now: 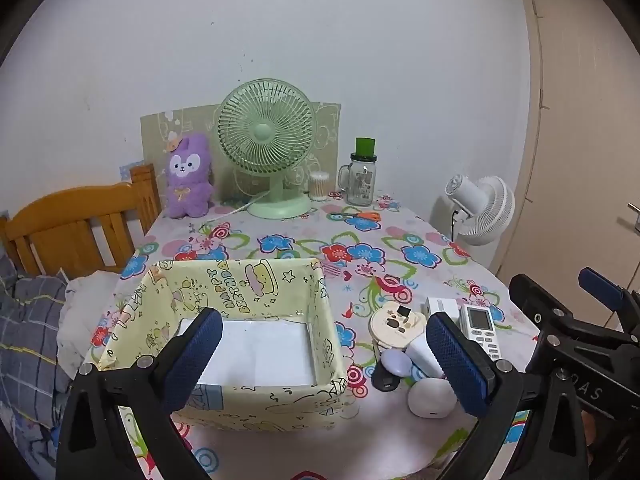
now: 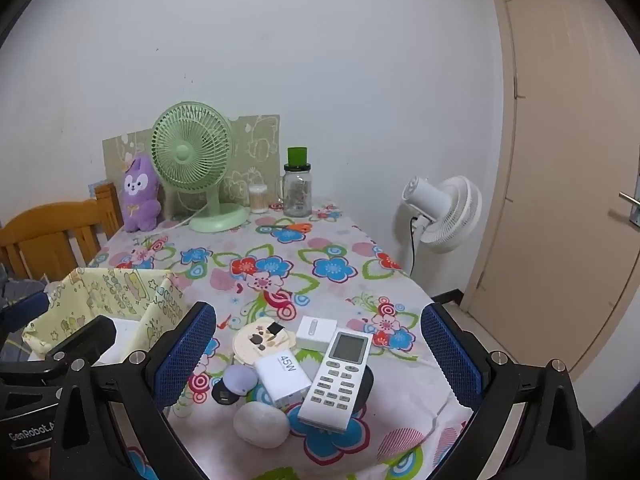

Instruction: Organize rigid objects

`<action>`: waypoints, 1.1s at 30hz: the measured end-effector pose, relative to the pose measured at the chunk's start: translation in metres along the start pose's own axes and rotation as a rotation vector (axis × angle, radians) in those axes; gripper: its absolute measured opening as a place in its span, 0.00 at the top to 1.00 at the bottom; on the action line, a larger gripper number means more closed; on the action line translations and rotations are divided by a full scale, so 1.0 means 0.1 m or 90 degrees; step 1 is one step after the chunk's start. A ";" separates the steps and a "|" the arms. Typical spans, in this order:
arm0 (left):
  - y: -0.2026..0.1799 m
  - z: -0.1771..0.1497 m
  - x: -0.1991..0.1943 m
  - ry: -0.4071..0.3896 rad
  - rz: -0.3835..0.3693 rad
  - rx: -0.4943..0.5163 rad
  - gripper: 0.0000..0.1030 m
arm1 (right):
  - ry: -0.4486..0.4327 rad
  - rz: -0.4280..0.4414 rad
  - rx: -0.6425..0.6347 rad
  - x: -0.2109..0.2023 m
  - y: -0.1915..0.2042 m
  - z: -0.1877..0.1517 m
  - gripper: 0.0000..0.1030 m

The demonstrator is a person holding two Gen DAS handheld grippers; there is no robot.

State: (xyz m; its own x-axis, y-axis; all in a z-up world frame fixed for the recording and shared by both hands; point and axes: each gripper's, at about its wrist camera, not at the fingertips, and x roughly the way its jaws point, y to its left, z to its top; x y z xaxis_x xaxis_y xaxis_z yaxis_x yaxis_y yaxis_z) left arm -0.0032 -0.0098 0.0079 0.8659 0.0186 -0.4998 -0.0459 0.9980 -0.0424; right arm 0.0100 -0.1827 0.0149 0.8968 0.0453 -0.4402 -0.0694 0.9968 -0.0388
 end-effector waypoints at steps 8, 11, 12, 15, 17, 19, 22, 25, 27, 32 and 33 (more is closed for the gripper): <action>0.00 0.01 -0.02 0.004 0.009 0.004 0.00 | 0.016 -0.001 0.006 0.05 -0.03 0.06 0.00; 0.00 0.02 -0.01 0.005 0.009 0.005 0.00 | 0.014 0.002 0.009 0.04 -0.04 0.05 0.00; 0.01 0.02 -0.01 0.005 0.009 0.006 0.00 | 0.014 0.002 0.009 0.04 -0.04 0.05 0.00; 0.01 0.02 -0.01 0.005 0.009 0.006 0.00 | 0.014 0.002 0.010 0.05 -0.05 0.05 0.00; 0.00 0.02 -0.01 0.004 0.010 0.006 0.00 | 0.014 0.003 0.010 0.04 -0.04 0.05 0.00; 0.00 0.02 -0.01 0.004 0.012 0.007 0.00 | 0.014 0.001 0.009 0.05 -0.05 0.06 0.00; 0.00 0.02 -0.01 0.005 0.012 0.006 0.00 | 0.015 0.000 0.009 0.05 -0.05 0.06 0.00; -0.01 0.02 -0.01 0.004 0.012 0.007 0.00 | 0.015 0.000 0.010 0.05 -0.05 0.07 0.00; -0.01 0.02 -0.01 0.004 0.013 0.008 0.00 | 0.014 0.000 0.015 0.05 -0.05 0.07 0.00; -0.01 0.01 -0.01 0.004 0.013 0.008 0.00 | 0.016 -0.001 0.014 0.05 -0.05 0.07 0.00; -0.01 0.01 -0.01 0.003 0.013 0.008 0.00 | 0.016 -0.001 0.015 0.05 -0.05 0.07 0.00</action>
State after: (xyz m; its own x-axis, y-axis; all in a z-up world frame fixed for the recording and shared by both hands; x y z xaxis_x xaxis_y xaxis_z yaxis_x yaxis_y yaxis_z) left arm -0.0033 -0.0111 0.0094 0.8622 0.0390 -0.5051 -0.0574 0.9981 -0.0211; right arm 0.0177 -0.1871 0.0188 0.8857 0.0421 -0.4623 -0.0574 0.9982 -0.0192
